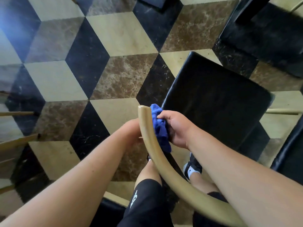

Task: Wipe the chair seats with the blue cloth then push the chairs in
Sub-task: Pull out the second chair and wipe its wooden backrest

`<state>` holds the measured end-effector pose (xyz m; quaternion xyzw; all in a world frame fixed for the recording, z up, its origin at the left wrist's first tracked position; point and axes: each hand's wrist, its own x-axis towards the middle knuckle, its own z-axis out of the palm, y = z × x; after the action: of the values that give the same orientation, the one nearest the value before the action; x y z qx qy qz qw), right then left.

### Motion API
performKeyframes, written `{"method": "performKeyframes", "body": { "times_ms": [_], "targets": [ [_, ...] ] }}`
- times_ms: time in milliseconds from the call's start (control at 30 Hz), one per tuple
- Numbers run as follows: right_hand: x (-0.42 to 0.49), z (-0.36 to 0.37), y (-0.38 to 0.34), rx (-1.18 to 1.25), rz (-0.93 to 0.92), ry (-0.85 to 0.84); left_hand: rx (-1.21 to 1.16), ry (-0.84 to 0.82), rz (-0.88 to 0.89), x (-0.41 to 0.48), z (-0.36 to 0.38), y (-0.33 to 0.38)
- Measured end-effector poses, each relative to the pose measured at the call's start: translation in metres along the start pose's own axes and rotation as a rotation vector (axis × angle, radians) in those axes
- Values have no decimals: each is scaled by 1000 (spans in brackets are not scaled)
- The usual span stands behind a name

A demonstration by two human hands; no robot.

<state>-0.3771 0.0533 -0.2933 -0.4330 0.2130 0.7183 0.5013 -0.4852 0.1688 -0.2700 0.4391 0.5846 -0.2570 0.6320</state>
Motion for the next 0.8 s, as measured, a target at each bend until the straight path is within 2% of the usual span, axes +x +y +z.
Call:
{"method": "performKeyframes", "body": {
  "times_ms": [100, 167, 233, 300, 400, 467, 500, 567, 667, 800],
  "targets": [
    [-36, 28, -1, -3, -81, 103, -161, -19, 62, -25, -4, -3],
    [-52, 46, 2, -109, -282, 198, -245, -24, 82, -42, -5, -5],
    [-64, 58, 8, -435, -544, 270, -324, -54, 87, -51, -4, -5],
    [-74, 63, 16, -826, -723, 281, -384, -119, 99, -62, 3, -2],
    [-89, 61, 24, -1226, -794, 266, -456, -207, 88, -68, 2, -4],
    [-101, 56, 34, -1465, -813, 210, -528, -193, 23, -71, 2, -4],
    [-108, 51, 41, -1566, -804, 173, -484, -146, 6, -72, 4, -3],
    [-125, 38, 60, -1691, -759, 127, -223, 24, 78, -70, 12, 2],
    [-150, 14, 86, -1763, -685, 117, 219, 310, 191, -64, 29, 7],
    [-182, -22, 115, -1845, -641, 124, 572, 543, 323, -59, 46, -7]
  ]
}}
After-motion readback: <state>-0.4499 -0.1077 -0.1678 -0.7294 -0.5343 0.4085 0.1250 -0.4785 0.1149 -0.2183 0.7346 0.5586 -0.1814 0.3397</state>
